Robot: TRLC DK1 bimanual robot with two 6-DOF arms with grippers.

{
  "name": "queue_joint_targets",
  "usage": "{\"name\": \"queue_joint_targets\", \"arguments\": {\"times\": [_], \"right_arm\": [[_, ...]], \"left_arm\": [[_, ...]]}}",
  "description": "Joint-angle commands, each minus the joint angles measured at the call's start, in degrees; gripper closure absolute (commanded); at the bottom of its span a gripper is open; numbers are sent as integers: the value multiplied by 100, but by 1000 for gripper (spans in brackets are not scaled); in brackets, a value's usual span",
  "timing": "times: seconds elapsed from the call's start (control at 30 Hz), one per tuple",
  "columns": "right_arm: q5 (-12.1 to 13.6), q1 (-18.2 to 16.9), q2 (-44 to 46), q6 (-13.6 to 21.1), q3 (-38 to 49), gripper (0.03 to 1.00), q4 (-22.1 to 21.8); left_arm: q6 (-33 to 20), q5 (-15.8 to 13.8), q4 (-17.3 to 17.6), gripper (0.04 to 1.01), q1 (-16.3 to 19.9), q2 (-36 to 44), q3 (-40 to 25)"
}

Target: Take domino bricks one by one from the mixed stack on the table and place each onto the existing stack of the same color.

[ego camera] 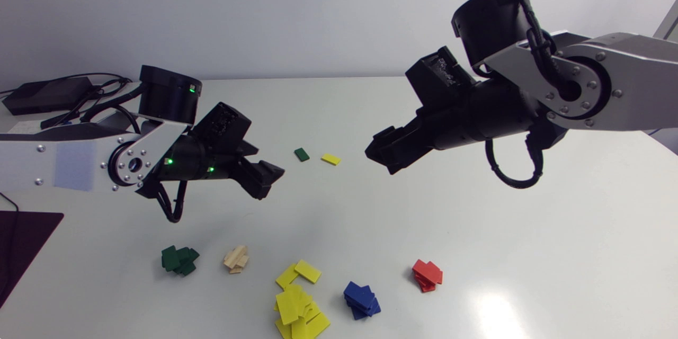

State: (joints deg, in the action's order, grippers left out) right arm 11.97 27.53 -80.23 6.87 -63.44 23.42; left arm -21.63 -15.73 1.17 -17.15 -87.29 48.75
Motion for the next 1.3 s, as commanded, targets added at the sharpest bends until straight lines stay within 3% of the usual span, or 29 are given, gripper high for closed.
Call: {"name": "queue_joint_targets", "arguments": {"times": [0.0,0.37,0.6,0.87,1.1,1.27], "right_arm": [[-37,68,-248,-46,183,62,-48],[-37,130,-547,-81,77,62,-136],[-28,165,-538,-81,121,62,-162],[-28,174,-362,-90,271,62,-162],[-10,130,-248,-72,438,62,-233],[34,95,-248,-63,464,62,-277]], "left_arm": [[-430,-414,-416,110,405,-1739,1172],[-500,-546,-398,110,475,-1678,1145],[-799,-581,-512,110,555,-2073,1365],[-1203,-1126,-512,110,598,-2662,1717],[-1546,-1583,32,110,598,-3145,2270],[-1660,-1618,261,113,607,-3523,2683]]}}
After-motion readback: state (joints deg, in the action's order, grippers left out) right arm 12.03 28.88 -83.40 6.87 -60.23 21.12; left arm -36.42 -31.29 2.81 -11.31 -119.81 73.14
